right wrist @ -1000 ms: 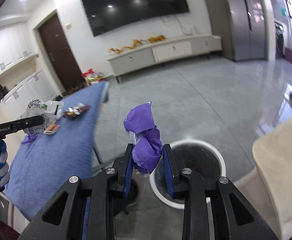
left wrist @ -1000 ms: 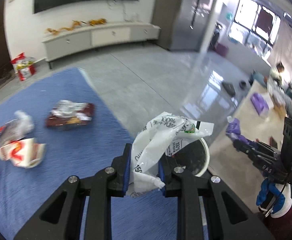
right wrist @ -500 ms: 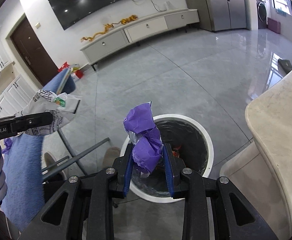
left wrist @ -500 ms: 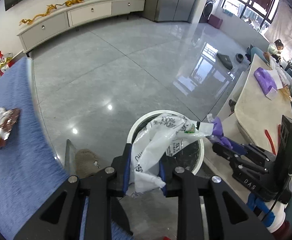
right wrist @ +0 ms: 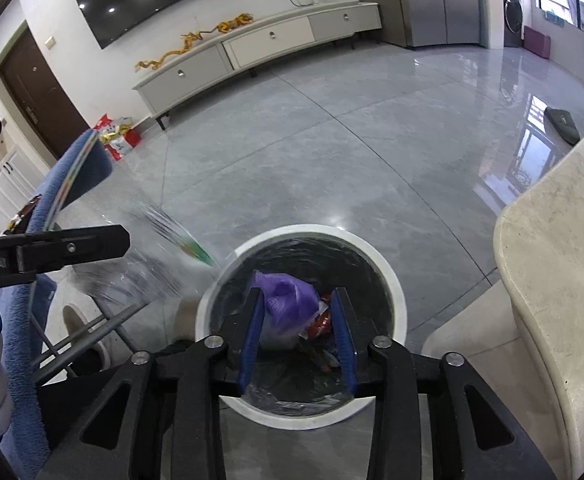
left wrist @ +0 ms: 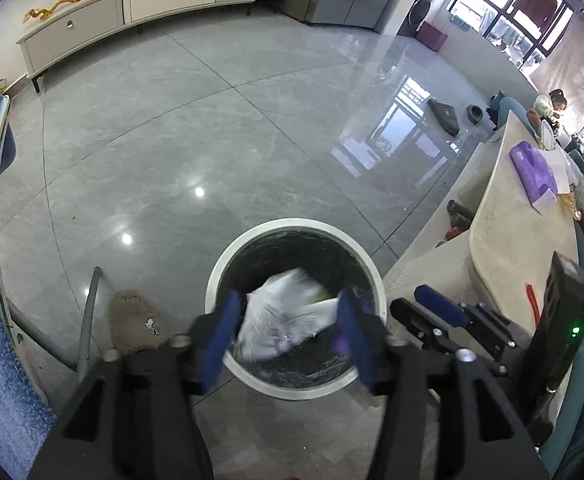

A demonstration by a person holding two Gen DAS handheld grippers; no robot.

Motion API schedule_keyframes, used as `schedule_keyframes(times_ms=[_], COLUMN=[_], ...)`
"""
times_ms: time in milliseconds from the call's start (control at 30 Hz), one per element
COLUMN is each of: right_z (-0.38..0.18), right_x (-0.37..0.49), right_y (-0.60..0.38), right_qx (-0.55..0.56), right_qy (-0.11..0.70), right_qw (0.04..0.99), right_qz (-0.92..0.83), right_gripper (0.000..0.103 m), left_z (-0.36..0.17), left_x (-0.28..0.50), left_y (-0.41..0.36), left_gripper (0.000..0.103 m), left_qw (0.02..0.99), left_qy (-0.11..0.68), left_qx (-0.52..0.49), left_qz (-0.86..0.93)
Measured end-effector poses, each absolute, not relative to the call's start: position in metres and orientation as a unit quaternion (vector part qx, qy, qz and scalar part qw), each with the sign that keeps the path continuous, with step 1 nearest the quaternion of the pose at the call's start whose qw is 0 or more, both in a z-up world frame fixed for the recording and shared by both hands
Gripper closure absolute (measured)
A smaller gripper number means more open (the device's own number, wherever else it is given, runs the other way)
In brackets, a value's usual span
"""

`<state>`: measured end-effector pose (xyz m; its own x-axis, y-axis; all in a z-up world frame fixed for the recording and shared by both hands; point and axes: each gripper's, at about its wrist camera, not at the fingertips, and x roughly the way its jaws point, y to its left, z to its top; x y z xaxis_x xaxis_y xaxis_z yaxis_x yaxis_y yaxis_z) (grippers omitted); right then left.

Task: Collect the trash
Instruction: 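Carry the white bag and purple bag to the bin and open both tools, then return both tools to the remaining trash on the rug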

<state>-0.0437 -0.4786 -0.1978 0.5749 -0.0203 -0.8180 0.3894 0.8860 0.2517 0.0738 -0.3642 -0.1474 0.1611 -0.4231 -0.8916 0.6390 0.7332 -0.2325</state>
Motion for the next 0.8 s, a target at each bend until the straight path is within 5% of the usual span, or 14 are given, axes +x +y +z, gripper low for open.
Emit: schedule_keyframes(times_ms=[600, 800], right_z=[-0.13, -0.081], right_x=[-0.081, -0.087], right_y=[-0.456, -0.424], right_qx=[0.199, 0.167], right_qy=[0.388, 0.349], right_qw=[0.893, 0.917], right_qz=[-0.111, -0.092], right_gripper=[0.062, 0.056], left_z=[-0.049, -0.029], left_x=[0.022, 0.018], left_y=[-0.26, -0.193], left_gripper=[0.047, 0.035], left_qw=[0.821, 0.841], left_qy=[0.431, 0.418], left_qx=[0.103, 0.085], left_qz=[-0.361, -0.332])
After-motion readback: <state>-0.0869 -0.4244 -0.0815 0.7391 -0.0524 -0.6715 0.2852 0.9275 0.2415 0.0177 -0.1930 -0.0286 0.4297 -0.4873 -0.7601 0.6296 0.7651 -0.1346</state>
